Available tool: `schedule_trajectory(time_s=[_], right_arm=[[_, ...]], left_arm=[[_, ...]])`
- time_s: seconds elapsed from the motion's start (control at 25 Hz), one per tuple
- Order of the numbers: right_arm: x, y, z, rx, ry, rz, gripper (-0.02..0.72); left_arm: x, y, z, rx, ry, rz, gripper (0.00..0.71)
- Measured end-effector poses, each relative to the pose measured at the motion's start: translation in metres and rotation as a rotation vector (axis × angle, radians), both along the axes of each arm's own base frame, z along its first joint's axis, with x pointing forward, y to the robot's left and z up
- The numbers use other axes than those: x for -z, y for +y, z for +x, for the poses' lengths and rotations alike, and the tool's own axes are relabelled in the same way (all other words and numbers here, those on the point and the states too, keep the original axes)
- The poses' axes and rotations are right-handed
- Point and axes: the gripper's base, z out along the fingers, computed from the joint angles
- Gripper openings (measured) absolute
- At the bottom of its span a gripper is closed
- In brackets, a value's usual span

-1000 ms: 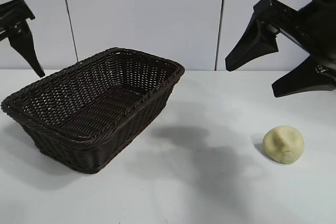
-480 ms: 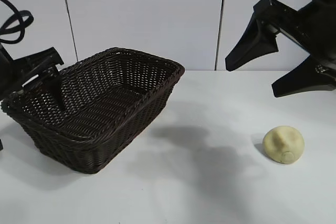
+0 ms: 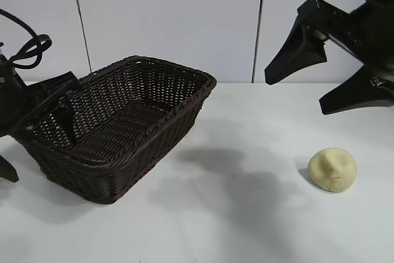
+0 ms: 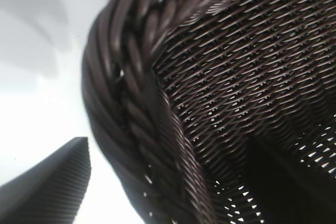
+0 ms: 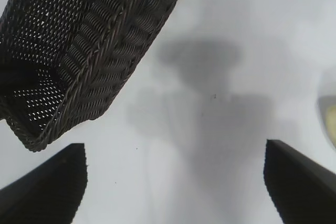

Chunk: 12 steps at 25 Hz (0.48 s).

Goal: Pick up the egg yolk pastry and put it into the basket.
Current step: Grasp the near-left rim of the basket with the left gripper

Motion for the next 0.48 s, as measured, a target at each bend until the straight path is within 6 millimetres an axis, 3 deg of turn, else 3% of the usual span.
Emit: schedule_trajectory(time_s=[0.16,0.4,0.48], right_arm=[[0.0000,0.0000,0.0000,0.000,0.000,0.000,0.653],[0.0000,0.0000,0.0000,0.000,0.000,0.000,0.653],[0.0000,0.0000,0.0000,0.000,0.000,0.000,0.653]], left_arm=[[0.0000,0.0000,-0.0001,-0.010,0.003,-0.003,0.458],[-0.0004,-0.0005,0.0003,-0.076,0.013,-0.030,0.176],[-0.0017,-0.0012,0.0022,-0.098,0.002,-0.044,0.112]])
